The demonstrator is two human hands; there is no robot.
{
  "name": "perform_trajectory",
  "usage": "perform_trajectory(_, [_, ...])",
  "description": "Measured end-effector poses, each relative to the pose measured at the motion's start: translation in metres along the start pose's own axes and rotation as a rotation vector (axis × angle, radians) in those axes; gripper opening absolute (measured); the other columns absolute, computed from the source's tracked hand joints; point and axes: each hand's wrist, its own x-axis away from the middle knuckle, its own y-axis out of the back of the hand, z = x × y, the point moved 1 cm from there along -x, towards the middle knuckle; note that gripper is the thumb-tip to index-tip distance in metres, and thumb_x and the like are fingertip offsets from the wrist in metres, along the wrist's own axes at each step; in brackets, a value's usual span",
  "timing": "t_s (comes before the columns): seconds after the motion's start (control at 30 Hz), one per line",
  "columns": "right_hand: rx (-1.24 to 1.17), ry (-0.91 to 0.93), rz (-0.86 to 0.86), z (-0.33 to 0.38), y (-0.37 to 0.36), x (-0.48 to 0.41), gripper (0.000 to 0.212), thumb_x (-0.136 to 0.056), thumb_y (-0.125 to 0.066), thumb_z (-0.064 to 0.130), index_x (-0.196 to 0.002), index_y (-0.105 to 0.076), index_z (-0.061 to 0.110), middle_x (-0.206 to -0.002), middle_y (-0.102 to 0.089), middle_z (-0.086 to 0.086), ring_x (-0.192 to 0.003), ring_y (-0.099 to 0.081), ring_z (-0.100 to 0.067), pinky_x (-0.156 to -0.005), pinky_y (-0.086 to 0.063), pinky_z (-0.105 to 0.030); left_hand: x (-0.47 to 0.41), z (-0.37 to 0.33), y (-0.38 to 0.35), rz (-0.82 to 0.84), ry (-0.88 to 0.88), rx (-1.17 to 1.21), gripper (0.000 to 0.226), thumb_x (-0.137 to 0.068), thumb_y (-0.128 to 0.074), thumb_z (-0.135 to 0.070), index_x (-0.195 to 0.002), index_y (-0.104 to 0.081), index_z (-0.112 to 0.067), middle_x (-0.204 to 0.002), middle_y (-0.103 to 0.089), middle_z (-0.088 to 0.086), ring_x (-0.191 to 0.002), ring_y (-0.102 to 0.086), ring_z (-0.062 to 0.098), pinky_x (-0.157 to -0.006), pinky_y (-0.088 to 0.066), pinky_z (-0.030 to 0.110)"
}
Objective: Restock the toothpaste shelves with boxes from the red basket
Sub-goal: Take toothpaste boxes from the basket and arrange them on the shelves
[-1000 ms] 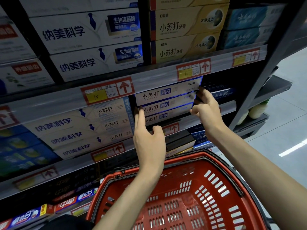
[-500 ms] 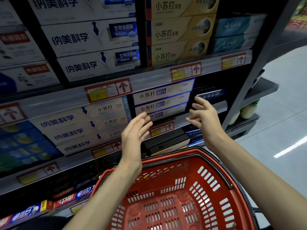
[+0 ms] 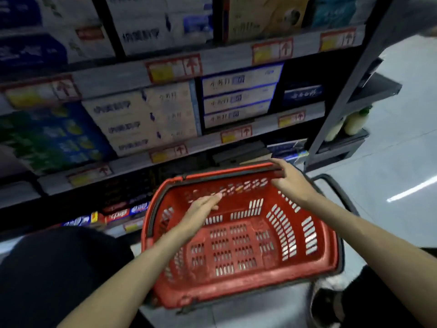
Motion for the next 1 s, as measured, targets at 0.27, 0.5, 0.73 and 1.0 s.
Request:
perform_trajectory(0.27, [0.929,0.196,0.420,-0.090,-0.026,0.045,0.068,-0.085,-0.058,0.039,-0.149,-0.047,0.018,-0.138,-0.053,-0.008,-0.128,-0.057,-0.030,-0.100,-0.052,-0.040,0.037,0.080,0.040,-0.067,0.065,-0.251,0.056,-0.086,-0.066,-0.060,-0.121,-0.072,-0.016,-0.121,-0.070,-0.001,-0.117,-0.062,0.017,-0.106,-0.043,0.033])
perform_trajectory(0.5, [1.157,0.431,0.517,-0.050,-0.074,0.065,0.047,-0.092,-0.052,0.045,-0.133,-0.061,0.024,-0.127,-0.060,-0.002,-0.123,-0.058,-0.024,-0.099,-0.048,-0.034,0.098,0.114,0.078,-0.325,-0.076,-0.402,0.035,-0.096,-0.065,-0.039,-0.127,-0.068,-0.023,-0.129,-0.062,-0.004,-0.117,-0.059,0.013,-0.105,-0.045,0.036])
perform_trajectory(0.73, [1.080,0.520,0.524,0.013,-0.146,0.093,0.041,-0.092,-0.049,0.039,-0.124,-0.063,0.019,-0.124,-0.066,-0.008,-0.118,-0.063,-0.030,-0.099,-0.051,-0.038,0.162,0.157,0.146,-0.575,-0.115,-0.658,0.044,-0.087,-0.049,-0.056,-0.106,-0.076,-0.026,-0.105,-0.074,-0.007,-0.102,-0.067,0.017,-0.095,-0.050,0.038])
perform_trajectory(1.0, [1.063,0.488,0.587,0.038,-0.187,0.103,0.050,-0.095,-0.043,0.045,-0.136,-0.055,0.022,-0.130,-0.063,-0.008,-0.124,-0.059,-0.030,-0.104,-0.048,-0.040,0.181,0.182,0.185,-0.607,-0.108,-0.610,0.035,-0.094,-0.064,-0.046,-0.125,-0.067,-0.030,-0.117,-0.068,-0.012,-0.111,-0.060,0.008,-0.101,-0.047,0.033])
